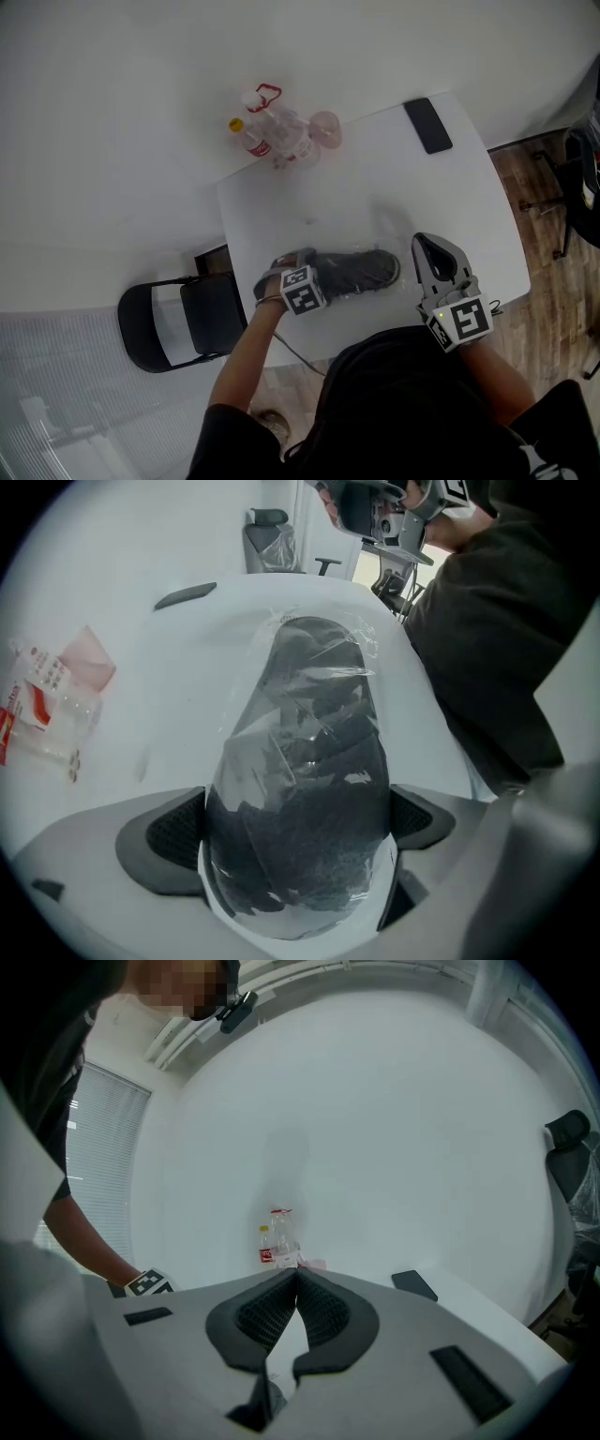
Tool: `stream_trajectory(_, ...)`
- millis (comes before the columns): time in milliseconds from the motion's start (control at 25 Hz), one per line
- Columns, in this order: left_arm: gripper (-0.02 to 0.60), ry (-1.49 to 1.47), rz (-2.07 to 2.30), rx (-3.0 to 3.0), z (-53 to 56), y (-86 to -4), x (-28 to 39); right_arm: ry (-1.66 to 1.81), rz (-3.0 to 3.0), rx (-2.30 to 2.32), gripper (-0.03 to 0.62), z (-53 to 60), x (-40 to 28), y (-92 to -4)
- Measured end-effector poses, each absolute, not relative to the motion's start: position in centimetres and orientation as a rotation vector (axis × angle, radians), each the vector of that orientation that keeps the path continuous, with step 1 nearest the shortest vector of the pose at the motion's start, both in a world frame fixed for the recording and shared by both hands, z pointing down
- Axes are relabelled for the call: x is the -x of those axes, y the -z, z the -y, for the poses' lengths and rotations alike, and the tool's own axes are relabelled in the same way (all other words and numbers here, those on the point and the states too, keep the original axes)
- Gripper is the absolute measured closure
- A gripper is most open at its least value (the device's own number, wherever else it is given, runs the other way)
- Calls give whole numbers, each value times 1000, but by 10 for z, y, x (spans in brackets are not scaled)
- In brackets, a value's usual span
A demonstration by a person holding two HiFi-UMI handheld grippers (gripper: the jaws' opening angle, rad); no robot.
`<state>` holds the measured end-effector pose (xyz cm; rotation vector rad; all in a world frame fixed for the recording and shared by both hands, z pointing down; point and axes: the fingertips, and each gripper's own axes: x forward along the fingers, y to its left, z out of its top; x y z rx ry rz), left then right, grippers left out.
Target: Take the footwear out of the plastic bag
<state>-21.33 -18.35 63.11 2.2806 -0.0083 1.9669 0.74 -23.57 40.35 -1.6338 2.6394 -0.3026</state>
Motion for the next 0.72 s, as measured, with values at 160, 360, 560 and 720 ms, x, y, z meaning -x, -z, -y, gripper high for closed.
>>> stream_trajectory(160, 5, -1951, -13, -2278, 184, -632, 214, 298, -2640, 1640, 576, 235, -7, -404)
stream_trajectory(360, 5, -1971, -7, -2271, 184, -631, 212, 289, -2643, 1641, 576, 235, -7, -403)
stream_trajectory(560, 6, -1965, 3, -2304, 183, -629, 213, 273, -2662, 1629, 576, 233, -4, -404)
stream_trajectory(720, 6, -1863, 50, -2354, 180, -623, 208, 270, -2667, 1631, 576, 233, -9, -403)
